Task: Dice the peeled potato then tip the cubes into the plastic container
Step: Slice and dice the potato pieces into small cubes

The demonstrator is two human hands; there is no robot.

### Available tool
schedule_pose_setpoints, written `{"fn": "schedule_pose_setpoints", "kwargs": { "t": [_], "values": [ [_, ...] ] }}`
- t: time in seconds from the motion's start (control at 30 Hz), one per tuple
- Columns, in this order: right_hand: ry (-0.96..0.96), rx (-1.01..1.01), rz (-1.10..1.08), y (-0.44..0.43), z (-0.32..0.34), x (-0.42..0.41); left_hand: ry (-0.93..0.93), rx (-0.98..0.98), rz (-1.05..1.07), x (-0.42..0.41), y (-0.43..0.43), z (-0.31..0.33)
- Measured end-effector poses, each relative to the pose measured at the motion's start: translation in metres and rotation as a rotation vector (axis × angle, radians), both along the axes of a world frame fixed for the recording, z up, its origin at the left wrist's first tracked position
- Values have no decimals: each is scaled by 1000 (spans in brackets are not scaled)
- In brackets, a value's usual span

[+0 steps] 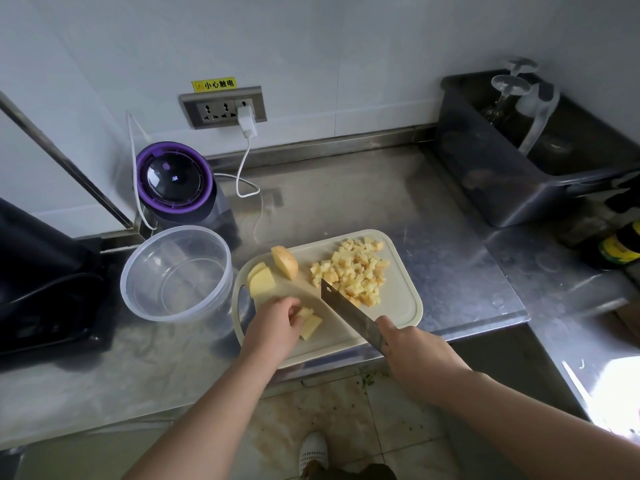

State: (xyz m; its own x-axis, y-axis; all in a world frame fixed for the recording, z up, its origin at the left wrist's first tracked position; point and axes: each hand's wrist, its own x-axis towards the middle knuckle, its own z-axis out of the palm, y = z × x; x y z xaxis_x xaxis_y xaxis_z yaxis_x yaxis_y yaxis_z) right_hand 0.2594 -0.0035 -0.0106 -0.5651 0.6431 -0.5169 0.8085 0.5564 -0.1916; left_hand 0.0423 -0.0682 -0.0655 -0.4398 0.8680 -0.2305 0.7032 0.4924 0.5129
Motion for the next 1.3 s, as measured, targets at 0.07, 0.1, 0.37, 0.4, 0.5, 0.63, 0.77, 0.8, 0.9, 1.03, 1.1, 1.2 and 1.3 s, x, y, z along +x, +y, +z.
{"fn": "schedule_pose_setpoints", "kwargs": {
  "t": [0.07,0.1,0.37,0.4,0.5,0.63,0.77,0.8,0.9,1.03,1.1,1.2,1.3],
  "values": [
    [1,0,2,0,0,0,57,25,-15,2,-2,0],
    [1,0,2,0,0,0,90,27,-27,4,-3,0],
    [1,-7,20,-2,-3,0,104,45,-65,14,-12,-4],
    [2,-14,20,-3,-2,-1,96,66,-61,15,-13,-4],
    [0,-28,22,-5,-4,-6,104,70,-50,17,-14,-4],
    [-8,-35,55,-7,-3,-14,111,32,18,16,-15,-6],
    [-7,-73,85,-15,-2,-16,72,22,44,15,-13,-10],
    [-8,-69,90,-15,-2,-16,64,23,50,15,-13,-11],
    [-2,-56,95,-14,-2,-15,56,28,70,15,-12,-13],
    [4,-61,81,-13,-1,-19,64,39,93,14,-7,-15],
    [17,-33,65,-7,0,-24,61,50,106,12,1,-12],
    [25,0,68,-2,2,-33,53,78,112,11,9,-12],
    [5,4,84,-3,4,-38,37,106,108,12,7,-13]
  ]
}}
